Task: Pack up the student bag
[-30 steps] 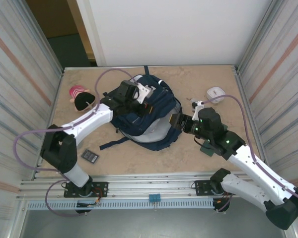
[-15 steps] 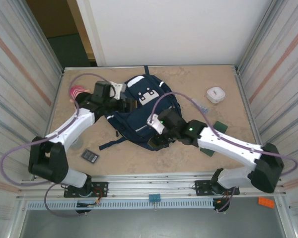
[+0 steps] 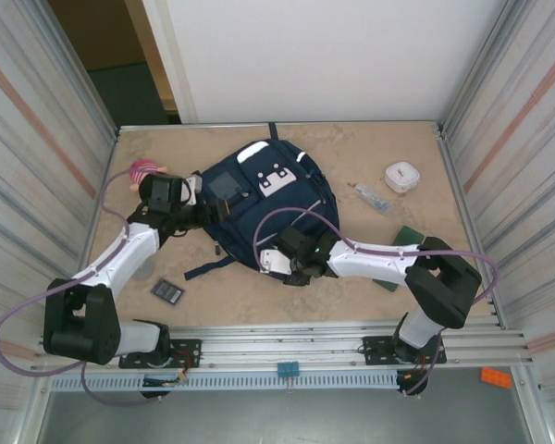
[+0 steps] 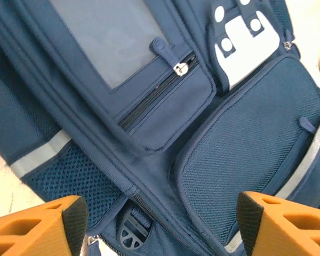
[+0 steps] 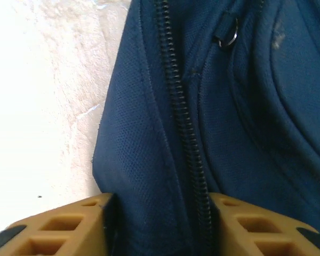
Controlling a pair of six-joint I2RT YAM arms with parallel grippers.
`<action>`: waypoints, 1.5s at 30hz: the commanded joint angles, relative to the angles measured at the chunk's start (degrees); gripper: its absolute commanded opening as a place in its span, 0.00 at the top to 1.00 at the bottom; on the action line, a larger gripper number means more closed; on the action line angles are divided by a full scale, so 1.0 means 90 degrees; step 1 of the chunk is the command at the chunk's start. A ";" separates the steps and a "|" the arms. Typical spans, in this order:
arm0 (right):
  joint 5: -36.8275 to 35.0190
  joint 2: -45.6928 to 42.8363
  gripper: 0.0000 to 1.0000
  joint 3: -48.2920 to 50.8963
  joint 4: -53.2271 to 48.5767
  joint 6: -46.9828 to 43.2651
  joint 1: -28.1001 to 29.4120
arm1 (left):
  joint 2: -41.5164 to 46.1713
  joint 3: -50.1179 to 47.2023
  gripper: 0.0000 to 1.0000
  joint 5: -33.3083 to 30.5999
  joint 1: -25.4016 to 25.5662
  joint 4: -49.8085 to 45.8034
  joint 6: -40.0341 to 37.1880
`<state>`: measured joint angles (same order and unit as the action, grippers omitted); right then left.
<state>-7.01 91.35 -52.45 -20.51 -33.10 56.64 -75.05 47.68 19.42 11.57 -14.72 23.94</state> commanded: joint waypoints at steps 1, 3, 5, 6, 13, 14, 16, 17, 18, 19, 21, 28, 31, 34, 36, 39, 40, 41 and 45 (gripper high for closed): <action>-0.0634 -0.0445 0.77 0.0036 0.0364 -0.0489 -0.0031 | 0.0209 -0.0141 0.25 -0.0087 -0.0065 0.0126 0.0316; -0.0655 -0.0821 0.91 -0.0069 0.0314 -0.0559 -0.0103 | 0.0289 -0.0252 0.25 -0.0016 -0.0074 0.0289 0.0398; -0.0464 -0.1218 0.97 -0.0243 0.0103 -0.0629 -0.0227 | 0.0390 -0.0382 0.25 0.0097 -0.0082 0.0473 0.0445; -0.0334 -0.1407 0.99 -0.0381 -0.0027 -0.0639 -0.0329 | 0.0436 -0.0423 0.25 0.0157 -0.0084 0.0526 0.0445; 0.0193 -0.2024 1.00 -0.1191 -0.0714 -0.1049 -0.1148 | 0.1098 -0.0837 0.25 0.0336 -0.0076 0.0884 0.0449; 0.0180 -0.2024 1.00 -0.1270 -0.0776 -0.1162 -0.1222 | 0.1236 -0.0966 0.25 0.0319 -0.0077 0.1018 0.0414; -0.0020 -0.1954 1.00 -0.1391 -0.0842 -0.1348 -0.1341 | 0.1532 -0.1304 0.27 0.0176 -0.0078 0.1382 0.0215; 0.0029 -0.1922 1.00 -0.1446 -0.0894 -0.1372 -0.1431 | 0.1630 -0.1487 0.28 0.0098 -0.0082 0.1579 0.0066; 0.0128 -0.1892 1.00 -0.1507 -0.0918 -0.1372 -0.1512 | 0.1694 -0.1725 0.29 0.0021 -0.0083 0.1828 -0.0057; 0.0201 -0.1883 1.00 -0.1560 -0.0922 -0.1378 -0.1568 | 0.1709 -0.1914 0.30 0.0049 -0.0075 0.2123 -0.0162; 0.0321 -0.1868 1.00 -0.1684 -0.0924 -0.1375 -0.1628 | 0.1600 -0.2293 0.33 0.0338 -0.0082 0.2899 -0.0369; 0.0412 -0.1760 1.00 -0.1976 -0.0939 -0.1531 -0.1758 | 0.0789 -0.2649 0.34 0.0625 0.0173 0.4028 -0.0661; 0.0463 -0.1672 1.00 -0.2094 -0.0993 -0.1547 -0.1798 | 0.0419 -0.2686 0.35 0.0571 0.0358 0.4414 -0.0800; 0.0615 -0.1682 1.00 -0.2149 -0.0920 -0.1537 -0.1841 | -0.0001 -0.2697 0.40 0.0606 0.0461 0.5022 -0.0944; 0.0692 -0.1675 1.00 -0.2202 -0.0914 -0.1509 -0.1876 | -0.0309 -0.2636 0.47 0.0691 0.0457 0.5334 -0.1028; 0.0674 -0.1650 1.00 -0.2277 -0.0923 -0.1422 -0.1874 | -0.0628 -0.2501 0.73 0.0984 0.0454 0.5618 -0.1168; 0.0654 -0.1639 1.00 -0.2284 -0.0929 -0.1370 -0.1878 | -0.0672 -0.2452 0.80 0.1143 0.0462 0.5630 -0.1197; 0.0634 -0.1632 1.00 -0.2278 -0.0924 -0.1312 -0.1870 | -0.0695 -0.2401 0.87 0.1284 0.0464 0.5613 -0.1234; 0.0487 -0.1606 1.00 -0.2068 -0.0701 -0.0928 -0.1873 | -0.0393 -0.2379 1.00 0.1712 0.0582 0.5451 -0.1310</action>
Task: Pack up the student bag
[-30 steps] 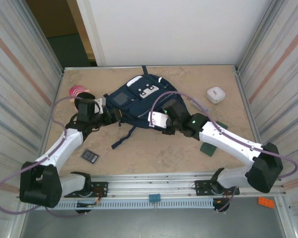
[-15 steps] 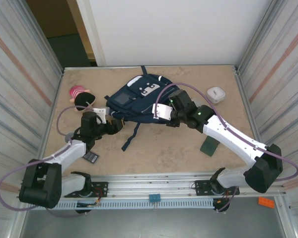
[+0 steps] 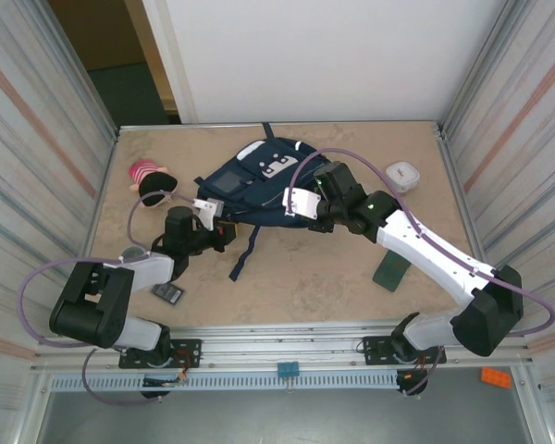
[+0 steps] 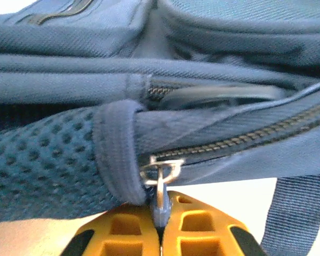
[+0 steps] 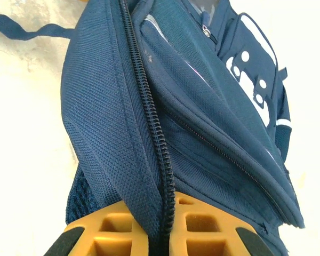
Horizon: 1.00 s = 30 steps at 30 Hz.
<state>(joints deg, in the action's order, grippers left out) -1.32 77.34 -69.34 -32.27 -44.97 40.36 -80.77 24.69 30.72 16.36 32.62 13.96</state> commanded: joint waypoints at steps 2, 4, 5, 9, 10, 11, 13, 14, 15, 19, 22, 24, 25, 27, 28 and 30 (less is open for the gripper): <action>-0.0241 0.0011 1.00 -0.0032 0.0727 0.0591 -0.0058 | 0.0530 0.0219 1.00 0.0573 0.0189 -0.0139 -0.0350; -0.0266 0.0051 1.00 0.0135 0.0927 0.0844 -0.0034 | 0.0874 0.0279 1.00 0.0605 0.0406 -0.0555 -0.0626; -0.0245 0.0071 1.00 0.0229 0.1040 0.0952 -0.0027 | 0.1041 0.0301 1.00 0.0584 0.0538 -0.0762 -0.0775; -0.0144 0.0233 1.00 0.0435 0.1467 0.1403 0.0122 | 0.1529 0.0467 1.00 0.0905 0.0873 -0.1422 -0.1092; -0.0176 0.0299 1.00 0.0457 0.1572 0.1501 0.0162 | 0.1609 0.0529 1.00 0.1052 0.0925 -0.1547 -0.1120; -0.0209 0.0380 1.00 0.0482 0.1693 0.1655 0.0199 | 0.1707 0.0601 1.00 0.1147 0.0996 -0.1721 -0.1147; -0.0135 0.0544 1.00 0.0508 0.1907 0.1929 0.0259 | 0.1859 0.0743 1.00 0.1153 0.1219 -0.1957 -0.1206; -0.0064 0.0608 1.00 0.0524 0.2062 0.2076 0.0293 | 0.1897 0.0820 1.00 0.1117 0.1366 -0.2110 -0.1288; 0.0020 0.0669 1.00 0.0527 0.2194 0.2227 0.0310 | 0.1887 0.0918 1.00 0.1072 0.1501 -0.2254 -0.1354; 0.0189 0.0837 0.97 0.0580 0.2634 0.2743 0.0537 | 0.1700 0.1212 1.00 0.0978 0.1900 -0.2288 -0.1139; 0.0079 0.0628 0.63 0.0788 0.2557 0.3650 0.0515 | 0.1653 0.1118 1.00 0.0492 0.2003 -0.2295 -0.0756; 0.0575 0.0259 0.40 0.1017 0.2325 0.4477 0.0340 | 0.1631 0.0823 1.00 -0.0118 0.2001 -0.2357 -0.0542; 0.0894 0.0049 0.33 0.1061 0.2102 0.5122 0.0217 | 0.1616 0.0720 1.00 -0.0481 0.2003 -0.2489 -0.0414; 0.1455 -0.0304 0.29 0.1182 0.1808 0.6563 -0.0009 | 0.1567 0.0595 1.00 -0.0914 0.1992 -0.2691 -0.0277; 0.1516 -0.0457 0.28 0.1291 0.1701 0.7339 -0.0099 | 0.1537 0.0547 1.00 -0.0962 0.1991 -0.2725 -0.0271; 0.1241 -0.0636 0.27 0.1483 0.1333 0.8990 -0.0237 | 0.1494 0.0475 1.00 -0.0994 0.1991 -0.2727 -0.0251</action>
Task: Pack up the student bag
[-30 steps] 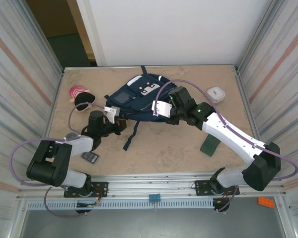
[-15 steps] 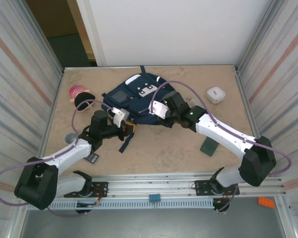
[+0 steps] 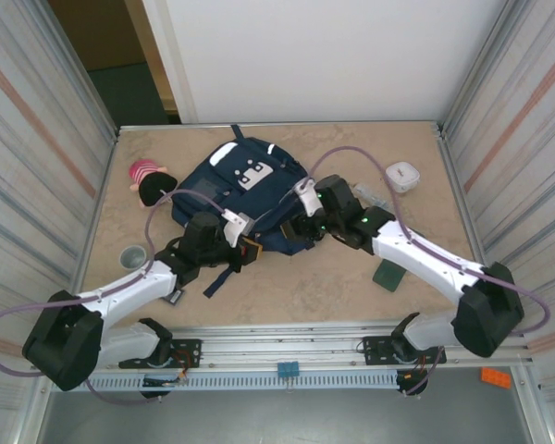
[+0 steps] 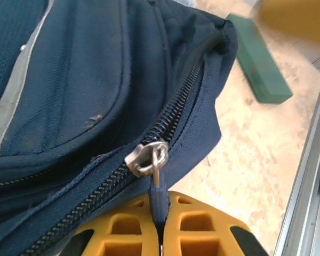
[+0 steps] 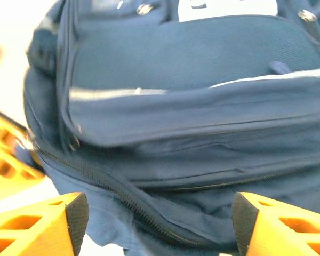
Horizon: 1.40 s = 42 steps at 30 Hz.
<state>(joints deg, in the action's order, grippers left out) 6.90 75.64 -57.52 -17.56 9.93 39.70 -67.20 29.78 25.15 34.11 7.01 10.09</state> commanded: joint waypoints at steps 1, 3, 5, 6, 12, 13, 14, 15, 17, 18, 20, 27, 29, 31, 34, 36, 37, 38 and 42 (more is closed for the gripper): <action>0.0318 -0.0483 0.27 0.0287 -0.0509 0.3674 -0.0267 | -0.0057 -0.0124 1.00 -0.0398 0.0019 0.0126 0.0195; 0.0312 -0.0488 0.27 0.0528 -0.0737 0.4741 -0.0427 | -0.0127 -0.0145 1.00 -0.0419 0.0019 0.0067 0.0188; 0.0427 -0.0371 0.26 0.0824 -0.0493 0.5286 -0.0503 | -0.0220 -0.0155 1.00 -0.0408 0.0024 0.0015 0.0134; 0.0494 -0.0304 0.26 0.0914 -0.0304 0.5426 -0.0523 | -0.0264 -0.0155 1.00 -0.0358 0.0019 -0.0004 0.0095; 0.1092 0.0604 0.28 0.0943 0.0769 0.5911 -0.0586 | -0.0554 -0.0396 1.00 -0.0030 0.0028 0.0320 -0.0069; 0.1059 0.0763 0.30 0.0937 0.0744 0.5941 -0.0557 | -0.0589 -0.0422 1.00 -0.0004 0.0029 0.0386 -0.0045; 0.0987 0.0878 0.34 0.0948 0.0723 0.5988 -0.0534 | -0.0626 -0.0418 1.00 0.0052 0.0029 0.0438 -0.0013; 0.0925 0.0994 0.40 0.0999 0.0742 0.6077 -0.0513 | -0.0662 -0.0415 1.00 0.0109 0.0054 0.0502 0.0015; 0.0860 0.1111 0.51 0.1194 0.0987 0.6281 -0.0435 | -0.0757 -0.0349 1.00 0.0183 0.0117 0.0568 0.0047; 0.0877 0.1143 0.55 0.1356 0.1335 0.6591 -0.0392 | -0.0819 -0.0299 1.00 0.0203 0.0186 0.0551 0.0034; 0.0901 0.1208 0.61 0.1630 0.2107 0.6975 -0.0300 | -0.0984 -0.0133 1.00 0.0277 0.0372 0.0463 -0.0022; 0.0581 0.1345 0.69 0.1678 0.2893 0.7282 -0.0001 | -0.1753 0.0569 0.89 0.0489 0.1310 0.0464 0.0188; 0.0604 0.1291 0.68 0.1650 0.2812 0.7168 -0.0078 | -0.1883 0.0826 0.84 0.0531 0.1505 0.0314 0.0118; 0.0613 0.1143 0.66 0.1610 0.2534 0.6910 -0.0177 | -0.1840 0.1033 0.74 0.0465 0.1581 0.0140 0.0076; 0.0574 0.0724 0.54 0.1483 0.1664 0.6125 -0.0385 | -0.1403 0.1146 0.52 0.0076 0.1581 -0.0271 -0.0263; 0.0595 0.0377 0.44 0.1406 0.1009 0.5539 -0.0594 | -0.0941 0.1198 0.40 -0.0297 0.1531 -0.0746 -0.0821; 0.0639 0.0196 0.42 0.1375 0.0756 0.5292 -0.0697 | -0.0733 0.1212 0.35 -0.0414 0.1483 -0.0924 -0.1079; 0.0715 0.0013 0.40 0.1346 0.0479 0.5020 -0.0823 | -0.0507 0.1232 0.31 -0.0473 0.1389 -0.1156 -0.1419; 0.0886 -0.0567 0.37 0.1256 -0.0328 0.4132 -0.1146 | 0.0140 0.1308 0.22 -0.0514 0.0852 -0.2041 -0.3148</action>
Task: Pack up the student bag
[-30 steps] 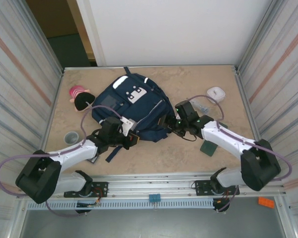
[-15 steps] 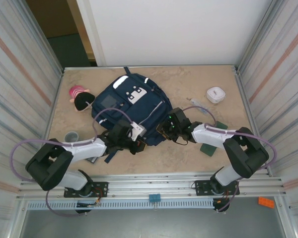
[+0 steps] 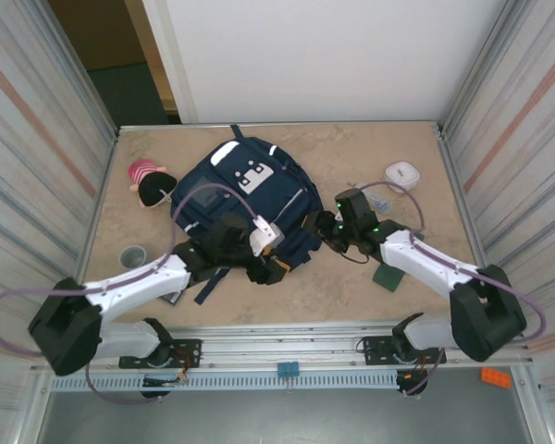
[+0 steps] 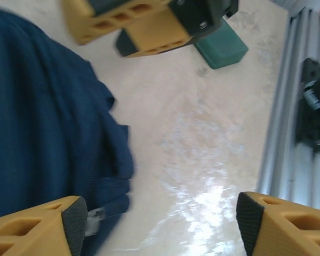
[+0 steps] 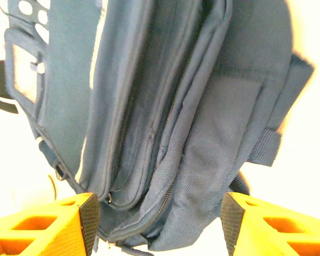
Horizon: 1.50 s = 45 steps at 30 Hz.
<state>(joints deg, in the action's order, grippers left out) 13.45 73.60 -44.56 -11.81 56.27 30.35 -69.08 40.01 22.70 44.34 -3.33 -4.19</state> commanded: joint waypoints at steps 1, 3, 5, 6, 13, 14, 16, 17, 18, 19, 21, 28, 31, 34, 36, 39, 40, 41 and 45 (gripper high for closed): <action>0.0186 -0.0461 0.37 -0.0178 -0.1059 -0.1195 -0.0110 | 0.0437 0.0174 0.21 -0.0210 -0.0437 -0.1116 -0.2180; 0.0361 -0.0647 0.37 -0.0102 -0.1023 -0.1413 -0.0105 | 0.0462 0.0159 0.21 -0.0408 -0.0600 -0.1448 -0.3483; 0.0512 -0.0798 0.38 0.0045 -0.0815 -0.1459 -0.0055 | 0.0329 0.0145 0.19 -0.0649 -0.0739 -0.1590 -0.4404; 0.0567 -0.0859 0.38 0.0113 -0.0682 -0.1467 -0.0019 | 0.0199 0.0138 0.19 -0.0561 -0.0846 -0.1546 -0.4672; 0.0474 -0.1133 0.39 0.0311 -0.0283 -0.1700 0.0469 | -0.0796 0.0302 0.19 -0.0381 -0.1033 -0.1305 -0.5339; 0.0477 -0.1161 0.39 0.0374 -0.0190 -0.1712 0.0516 | -0.0917 0.0291 0.20 -0.0385 -0.1039 -0.1173 -0.5331; 0.0545 -0.1222 0.39 0.0544 0.0046 -0.1706 0.0581 | -0.1165 0.0285 0.24 -0.0332 -0.1035 -0.0960 -0.5325; 0.0582 -0.1244 0.40 0.0603 0.0128 -0.1712 0.0600 | -0.1266 0.0291 0.29 -0.0240 -0.1032 -0.0909 -0.5316; 0.0638 -0.1290 0.40 0.0680 0.0216 -0.1725 0.0618 | -0.1337 0.0317 0.38 -0.0082 -0.1030 -0.0907 -0.5301; 0.0706 -0.1326 0.40 0.0751 0.0287 -0.1749 0.0620 | -0.1343 0.0321 0.47 0.0100 -0.1003 -0.0897 -0.5271; 0.0828 -0.1412 0.41 0.0869 0.0373 -0.1811 0.0637 | -0.1232 0.0255 0.62 0.0438 -0.0962 -0.0782 -0.5042; 0.1411 -0.1525 0.41 0.1503 0.1142 -0.1825 0.0797 | -0.1013 0.0364 1.00 0.1222 -0.0889 -0.1148 -0.4626; 0.1577 -0.1369 0.41 0.1480 0.1233 -0.1830 0.0947 | -0.0986 0.0428 1.00 0.1772 -0.0893 -0.1075 -0.4108; 0.1496 -0.1248 0.41 0.1433 0.1276 -0.1870 0.1176 | -0.0954 0.0301 1.00 0.2082 -0.0893 -0.0644 -0.3441; 0.1380 -0.1197 0.41 0.1481 0.1390 -0.1868 0.1274 | -0.0923 0.0167 1.00 0.2140 -0.0891 -0.0338 -0.3177; 0.1278 -0.1059 0.41 0.1480 0.1508 -0.1839 0.1333 | -0.0918 0.0093 1.00 0.2177 -0.0891 -0.0135 -0.2978; 0.1173 -0.1014 0.41 0.1456 0.1508 -0.1838 0.1380 | -0.0922 0.0095 1.00 0.2184 -0.0891 -0.0157 -0.2965; 0.1056 -0.0966 0.41 0.1427 0.1508 -0.1838 0.1412 | -0.0928 0.0097 1.00 0.2185 -0.0891 -0.0155 -0.2963; 0.0702 -0.0681 0.44 0.1292 0.1551 -0.1848 0.1498 | -0.0956 0.0152 1.00 0.2250 -0.0891 -0.0182 -0.2999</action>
<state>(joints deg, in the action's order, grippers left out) 22.83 66.02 -31.38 0.82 41.23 43.20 -79.61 41.32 37.85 35.97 -7.03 -32.71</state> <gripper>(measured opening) 0.569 0.060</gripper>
